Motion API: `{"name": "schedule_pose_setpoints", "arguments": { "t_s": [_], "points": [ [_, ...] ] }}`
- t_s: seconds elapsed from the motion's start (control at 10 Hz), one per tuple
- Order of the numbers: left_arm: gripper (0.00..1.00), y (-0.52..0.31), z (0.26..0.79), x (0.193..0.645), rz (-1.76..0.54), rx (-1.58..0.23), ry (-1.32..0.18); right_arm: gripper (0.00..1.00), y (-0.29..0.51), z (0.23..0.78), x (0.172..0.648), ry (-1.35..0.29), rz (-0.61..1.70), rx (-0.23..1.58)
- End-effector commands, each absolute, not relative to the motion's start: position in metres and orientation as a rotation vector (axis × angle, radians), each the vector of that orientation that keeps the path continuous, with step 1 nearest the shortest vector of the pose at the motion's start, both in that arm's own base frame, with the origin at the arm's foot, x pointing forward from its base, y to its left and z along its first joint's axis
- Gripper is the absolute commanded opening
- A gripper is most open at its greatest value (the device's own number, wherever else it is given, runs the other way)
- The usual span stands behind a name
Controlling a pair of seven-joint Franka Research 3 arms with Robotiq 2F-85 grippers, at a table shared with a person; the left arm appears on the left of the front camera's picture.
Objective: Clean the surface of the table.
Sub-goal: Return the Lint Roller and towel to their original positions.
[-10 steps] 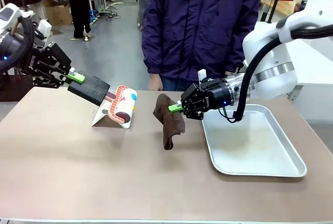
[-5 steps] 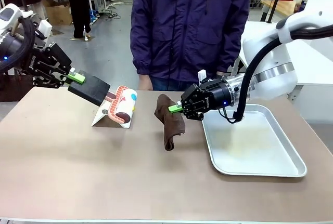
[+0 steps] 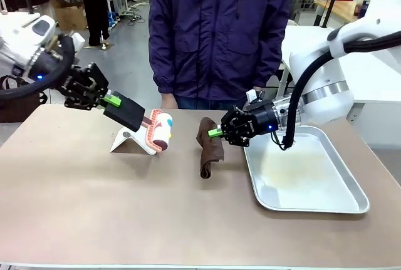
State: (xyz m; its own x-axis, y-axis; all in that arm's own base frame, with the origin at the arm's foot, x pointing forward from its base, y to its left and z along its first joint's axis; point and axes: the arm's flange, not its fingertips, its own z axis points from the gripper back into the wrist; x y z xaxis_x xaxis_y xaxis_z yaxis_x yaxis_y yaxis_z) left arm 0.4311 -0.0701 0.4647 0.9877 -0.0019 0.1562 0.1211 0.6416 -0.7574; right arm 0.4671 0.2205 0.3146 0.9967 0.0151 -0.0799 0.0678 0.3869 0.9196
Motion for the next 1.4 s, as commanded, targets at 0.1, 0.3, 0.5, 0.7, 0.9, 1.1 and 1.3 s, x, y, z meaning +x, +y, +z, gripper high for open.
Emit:
{"name": "schedule_pose_setpoints", "arguments": {
  "t_s": [0.1, 0.3, 0.5, 0.7, 0.9, 1.1, 1.3],
  "points": [
    [0.22, -0.089, 0.463, 0.462, 0.004, -0.796, -0.157, 0.11, 0.236, 0.31, 0.472, 0.09, -0.143, 1.139],
    [0.22, -0.099, 0.469, 0.487, 0.027, -0.728, -0.115, 0.11, 0.236, 0.307, 0.472, 0.095, -0.156, 1.133],
    [0.22, -0.11, 0.472, 0.512, 0.016, -0.662, -0.069, 0.11, 0.235, 0.306, 0.473, 0.087, -0.168, 1.137],
    [0.22, -0.115, 0.468, 0.526, 0.013, -0.605, -0.061, 0.11, 0.232, 0.305, 0.474, 0.091, -0.176, 1.148],
    [0.22, -0.114, 0.463, 0.53, -0.014, -0.566, -0.076, 0.11, 0.232, 0.305, 0.474, 0.095, -0.167, 1.158],
    [0.22, -0.112, 0.458, 0.531, -0.016, -0.558, -0.095, 0.11, 0.231, 0.303, 0.475, 0.101, -0.166, 1.161],
    [0.22, -0.11, 0.448, 0.535, -0.005, -0.542, -0.101, 0.11, 0.229, 0.302, 0.474, 0.099, -0.169, 1.167]
  ]
}}
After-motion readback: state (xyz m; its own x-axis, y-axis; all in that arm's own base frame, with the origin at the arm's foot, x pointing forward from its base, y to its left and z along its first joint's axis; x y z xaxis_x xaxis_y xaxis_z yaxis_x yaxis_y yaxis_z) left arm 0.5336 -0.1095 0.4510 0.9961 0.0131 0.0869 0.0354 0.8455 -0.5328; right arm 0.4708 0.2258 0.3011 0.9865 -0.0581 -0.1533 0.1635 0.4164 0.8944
